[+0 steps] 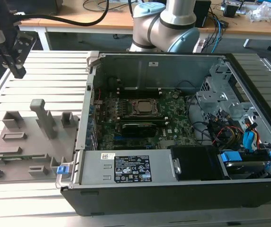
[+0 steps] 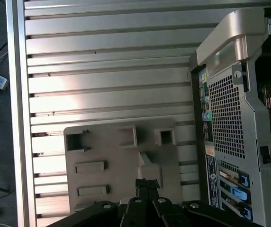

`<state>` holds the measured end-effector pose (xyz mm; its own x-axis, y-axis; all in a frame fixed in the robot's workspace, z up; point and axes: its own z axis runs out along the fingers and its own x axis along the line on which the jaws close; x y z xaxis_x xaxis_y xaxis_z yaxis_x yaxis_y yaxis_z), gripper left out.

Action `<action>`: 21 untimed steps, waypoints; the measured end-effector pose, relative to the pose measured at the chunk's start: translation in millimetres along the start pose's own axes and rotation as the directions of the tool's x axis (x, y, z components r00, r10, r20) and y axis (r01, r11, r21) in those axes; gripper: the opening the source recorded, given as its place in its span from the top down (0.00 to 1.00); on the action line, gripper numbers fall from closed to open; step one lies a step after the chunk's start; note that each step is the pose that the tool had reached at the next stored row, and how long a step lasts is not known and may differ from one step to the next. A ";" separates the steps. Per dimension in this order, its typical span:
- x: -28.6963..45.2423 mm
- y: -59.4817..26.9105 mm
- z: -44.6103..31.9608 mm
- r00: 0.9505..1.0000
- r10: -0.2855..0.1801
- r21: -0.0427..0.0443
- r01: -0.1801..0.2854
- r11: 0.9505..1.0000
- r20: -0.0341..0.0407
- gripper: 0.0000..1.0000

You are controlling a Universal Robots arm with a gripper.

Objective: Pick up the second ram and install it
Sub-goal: 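Reach for the second ram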

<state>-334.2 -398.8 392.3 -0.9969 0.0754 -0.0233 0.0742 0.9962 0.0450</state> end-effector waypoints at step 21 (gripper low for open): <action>23.4 -52.3 -2.2 1.000 0.000 0.001 0.000 1.000 0.000 0.89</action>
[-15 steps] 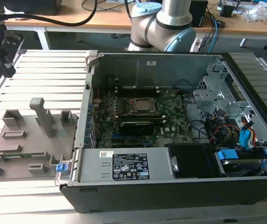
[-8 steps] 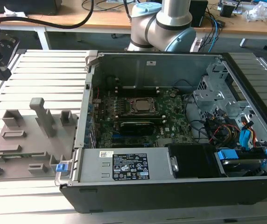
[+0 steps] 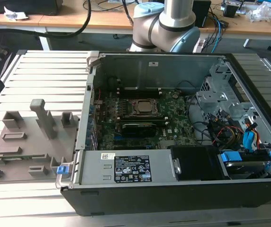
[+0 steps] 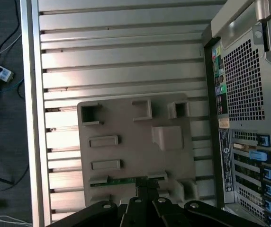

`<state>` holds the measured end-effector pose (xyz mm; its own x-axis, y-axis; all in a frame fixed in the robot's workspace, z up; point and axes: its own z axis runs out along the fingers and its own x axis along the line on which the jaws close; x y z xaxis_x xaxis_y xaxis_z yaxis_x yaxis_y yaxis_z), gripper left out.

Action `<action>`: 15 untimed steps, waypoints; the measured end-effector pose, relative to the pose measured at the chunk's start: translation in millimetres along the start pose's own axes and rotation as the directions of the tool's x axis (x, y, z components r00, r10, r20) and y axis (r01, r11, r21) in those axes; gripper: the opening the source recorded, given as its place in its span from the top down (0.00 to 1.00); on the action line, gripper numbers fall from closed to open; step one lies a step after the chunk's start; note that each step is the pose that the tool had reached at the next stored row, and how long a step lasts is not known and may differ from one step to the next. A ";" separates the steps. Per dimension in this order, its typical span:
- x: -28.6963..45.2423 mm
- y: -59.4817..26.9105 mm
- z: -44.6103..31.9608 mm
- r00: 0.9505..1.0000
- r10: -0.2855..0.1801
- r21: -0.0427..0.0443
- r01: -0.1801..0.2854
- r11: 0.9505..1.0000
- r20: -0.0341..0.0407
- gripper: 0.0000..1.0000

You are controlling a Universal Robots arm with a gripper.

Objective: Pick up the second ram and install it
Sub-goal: 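Reach for the second ram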

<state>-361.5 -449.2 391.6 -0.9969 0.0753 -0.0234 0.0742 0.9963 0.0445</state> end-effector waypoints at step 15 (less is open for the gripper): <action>-2.5 -42.6 -1.2 1.000 0.000 0.003 0.000 1.000 0.000 0.89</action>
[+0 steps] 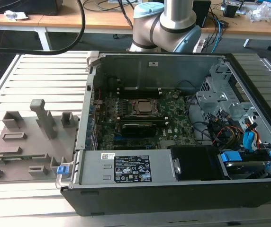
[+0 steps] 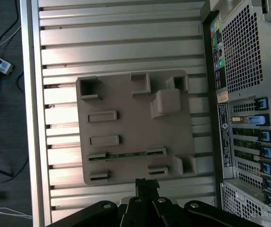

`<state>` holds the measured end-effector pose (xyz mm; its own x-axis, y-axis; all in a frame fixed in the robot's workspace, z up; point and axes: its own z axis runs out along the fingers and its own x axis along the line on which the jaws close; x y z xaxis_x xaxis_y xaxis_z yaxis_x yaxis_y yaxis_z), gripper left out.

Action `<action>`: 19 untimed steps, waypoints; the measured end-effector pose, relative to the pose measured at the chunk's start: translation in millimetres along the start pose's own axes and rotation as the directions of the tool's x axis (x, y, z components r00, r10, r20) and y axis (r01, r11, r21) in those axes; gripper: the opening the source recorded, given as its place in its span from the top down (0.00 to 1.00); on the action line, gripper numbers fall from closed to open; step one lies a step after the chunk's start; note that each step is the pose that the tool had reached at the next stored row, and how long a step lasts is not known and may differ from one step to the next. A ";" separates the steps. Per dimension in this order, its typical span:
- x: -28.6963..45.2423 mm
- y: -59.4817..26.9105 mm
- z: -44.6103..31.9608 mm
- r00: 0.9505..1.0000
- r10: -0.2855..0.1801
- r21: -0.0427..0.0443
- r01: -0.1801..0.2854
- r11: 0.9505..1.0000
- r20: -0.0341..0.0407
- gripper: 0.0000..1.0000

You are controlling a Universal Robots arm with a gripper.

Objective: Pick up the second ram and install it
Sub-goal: 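Reach for the second ram, then pick up the second ram and move it above second insertion slot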

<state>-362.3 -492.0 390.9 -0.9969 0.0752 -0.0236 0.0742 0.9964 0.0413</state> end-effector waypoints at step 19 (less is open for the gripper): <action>0.0 -0.1 0.0 0.980 -0.198 -0.005 0.198 0.980 -0.008 0.89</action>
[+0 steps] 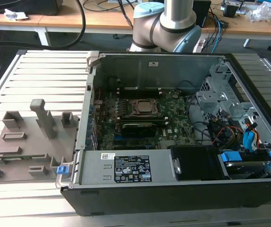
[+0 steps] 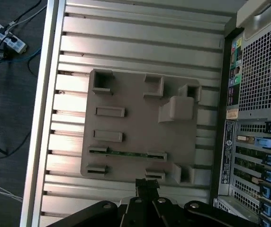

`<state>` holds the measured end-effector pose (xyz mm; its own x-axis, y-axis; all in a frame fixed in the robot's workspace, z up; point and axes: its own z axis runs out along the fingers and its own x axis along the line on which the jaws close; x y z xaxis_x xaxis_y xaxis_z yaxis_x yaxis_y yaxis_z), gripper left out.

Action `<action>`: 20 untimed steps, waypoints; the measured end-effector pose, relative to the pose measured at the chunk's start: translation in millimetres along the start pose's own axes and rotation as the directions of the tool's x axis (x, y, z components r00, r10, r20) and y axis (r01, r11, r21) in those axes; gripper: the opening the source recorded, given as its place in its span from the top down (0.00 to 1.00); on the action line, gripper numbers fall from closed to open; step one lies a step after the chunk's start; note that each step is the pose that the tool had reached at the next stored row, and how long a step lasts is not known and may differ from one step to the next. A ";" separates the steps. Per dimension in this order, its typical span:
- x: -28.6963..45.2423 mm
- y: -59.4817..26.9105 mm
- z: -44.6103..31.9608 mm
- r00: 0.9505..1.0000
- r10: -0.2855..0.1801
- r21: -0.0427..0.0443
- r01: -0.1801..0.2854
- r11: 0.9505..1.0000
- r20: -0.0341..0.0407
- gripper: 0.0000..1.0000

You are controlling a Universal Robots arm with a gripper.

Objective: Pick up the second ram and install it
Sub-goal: 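Pick up the second ram and move it above second insertion slot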

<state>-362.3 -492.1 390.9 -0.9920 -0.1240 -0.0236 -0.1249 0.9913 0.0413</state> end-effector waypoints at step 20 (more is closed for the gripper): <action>0.0 0.0 0.0 0.941 -0.338 -0.010 0.338 0.941 -0.013 0.89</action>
<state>-362.3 -492.1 390.9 -0.8913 -0.4528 -0.0236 -0.4534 0.8903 0.0413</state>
